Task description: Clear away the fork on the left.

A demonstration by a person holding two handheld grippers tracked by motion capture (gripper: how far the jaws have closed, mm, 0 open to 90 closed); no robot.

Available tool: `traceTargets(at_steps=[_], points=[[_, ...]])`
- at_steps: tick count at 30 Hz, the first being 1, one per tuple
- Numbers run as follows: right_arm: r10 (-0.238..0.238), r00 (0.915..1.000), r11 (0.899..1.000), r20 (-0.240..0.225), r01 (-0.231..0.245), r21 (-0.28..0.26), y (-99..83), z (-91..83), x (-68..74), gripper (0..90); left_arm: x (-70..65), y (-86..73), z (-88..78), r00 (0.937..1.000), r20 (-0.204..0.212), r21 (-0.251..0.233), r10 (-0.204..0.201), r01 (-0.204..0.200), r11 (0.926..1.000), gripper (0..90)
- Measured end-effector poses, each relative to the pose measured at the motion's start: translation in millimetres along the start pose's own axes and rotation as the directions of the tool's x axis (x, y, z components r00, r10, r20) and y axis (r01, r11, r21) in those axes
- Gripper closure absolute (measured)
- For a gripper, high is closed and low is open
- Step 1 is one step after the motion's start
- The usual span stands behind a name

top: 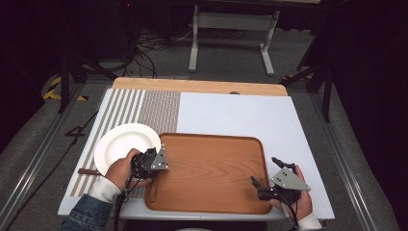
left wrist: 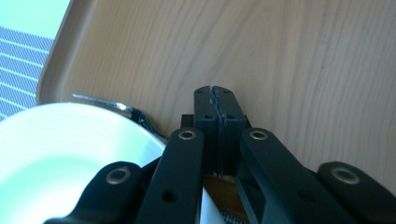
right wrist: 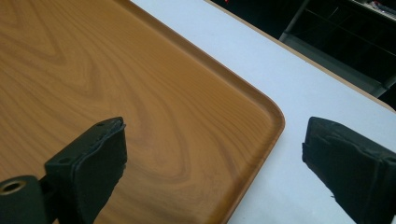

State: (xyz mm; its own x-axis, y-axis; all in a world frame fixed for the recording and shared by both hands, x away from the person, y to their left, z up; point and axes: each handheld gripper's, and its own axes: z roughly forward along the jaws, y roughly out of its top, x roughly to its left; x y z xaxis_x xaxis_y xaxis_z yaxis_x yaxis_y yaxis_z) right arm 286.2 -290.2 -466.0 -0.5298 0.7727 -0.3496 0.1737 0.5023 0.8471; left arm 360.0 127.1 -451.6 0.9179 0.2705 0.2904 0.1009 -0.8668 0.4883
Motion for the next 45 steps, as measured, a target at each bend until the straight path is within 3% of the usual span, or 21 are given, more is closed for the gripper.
traceTargets(at_steps=[12, 16, 21, 22, 26, 35, 36, 37, 39, 40, 41, 43, 45], points=[[-0.002, 1.0000, 1.000, -0.005, 0.002, -0.010, 1.4, -0.4, 1.4, 7.4, -3.2, 5.6, -1.4, 0.9998, 0.005, -0.094, 0.021, -0.020, 0.9953, 88.2], [0.000, 1.0000, 1.000, -0.007, 0.000, -0.015, 1.7, -0.7, 1.6, 7.4, -5.8, 10.5, -1.5, 0.9992, -0.005, -0.154, 0.039, -0.039, 0.9873, 87.1], [-0.001, 0.9999, 1.000, -0.014, 0.001, -0.020, 2.4, -0.8, 2.5, 7.4, -6.0, 12.5, -2.3, 0.9996, -0.013, -0.208, 0.027, -0.029, 0.9776, 83.0], [-0.001, 0.9999, 1.000, -0.016, 0.001, -0.021, 2.6, -0.8, 2.8, 7.4, -7.2, 13.7, -1.8, 0.9994, -0.015, -0.231, 0.031, -0.033, 0.9725, 82.3], [0.000, 0.9998, 1.000, -0.022, 0.000, -0.025, 3.2, -1.0, 3.7, 7.4, -9.4, 17.0, -0.4, 0.9990, -0.029, -0.253, 0.034, -0.040, 0.9668, 75.1], [-0.004, 0.9994, 1.000, -0.033, 0.003, -0.031, 4.3, -0.9, 5.4, 7.4, -9.0, 19.1, -0.1, 0.9997, -0.019, -0.307, 0.019, -0.023, 0.9515, 60.7], [-0.004, 0.9994, 1.000, -0.033, 0.003, -0.031, 4.3, -0.9, 5.4, 7.4, -8.7, 19.0, -0.9, 0.9995, -0.027, -0.314, 0.013, -0.021, 0.9492, 60.7], [-0.004, 0.9994, 1.000, -0.034, 0.003, -0.030, 4.3, -0.8, 5.6, 7.4, -8.4, 18.5, -2.2, 0.9995, -0.031, -0.335, 0.003, -0.014, 0.9421, 57.6], [-0.006, 0.9992, 1.000, -0.040, 0.005, -0.029, 4.9, -0.9, 6.8, 7.4, -7.8, 18.6, -4.3, 0.9989, -0.044, -0.355, -0.019, 0.002, 0.9349, 47.7], [-0.008, 0.9991, 1.000, -0.042, 0.006, -0.030, 5.1, -0.9, 7.2, 7.4, -7.9, 18.2, -6.8, 0.9977, -0.060, -0.376, -0.032, 0.007, 0.9268, 45.9], [-0.008, 0.9991, 1.000, -0.042, 0.006, -0.030, 5.1, -0.9, 7.2, 7.4, -7.9, 18.2, -6.8, 0.9977, -0.060, -0.376, -0.032, 0.007, 0.9268, 44.1], [-0.011, 0.9989, 0.999, -0.045, 0.009, -0.034, 5.5, -1.4, 7.7, 7.3, -7.8, 17.0, -10.6, 0.9958, -0.074, -0.418, -0.054, 0.018, 0.9081, 39.4], [-0.011, 0.9989, 0.999, -0.046, 0.010, -0.035, 5.6, -1.6, 7.8, 7.3, -7.3, 16.2, -12.4, 0.9950, -0.076, -0.433, -0.064, 0.025, 0.9011, 33.3]])
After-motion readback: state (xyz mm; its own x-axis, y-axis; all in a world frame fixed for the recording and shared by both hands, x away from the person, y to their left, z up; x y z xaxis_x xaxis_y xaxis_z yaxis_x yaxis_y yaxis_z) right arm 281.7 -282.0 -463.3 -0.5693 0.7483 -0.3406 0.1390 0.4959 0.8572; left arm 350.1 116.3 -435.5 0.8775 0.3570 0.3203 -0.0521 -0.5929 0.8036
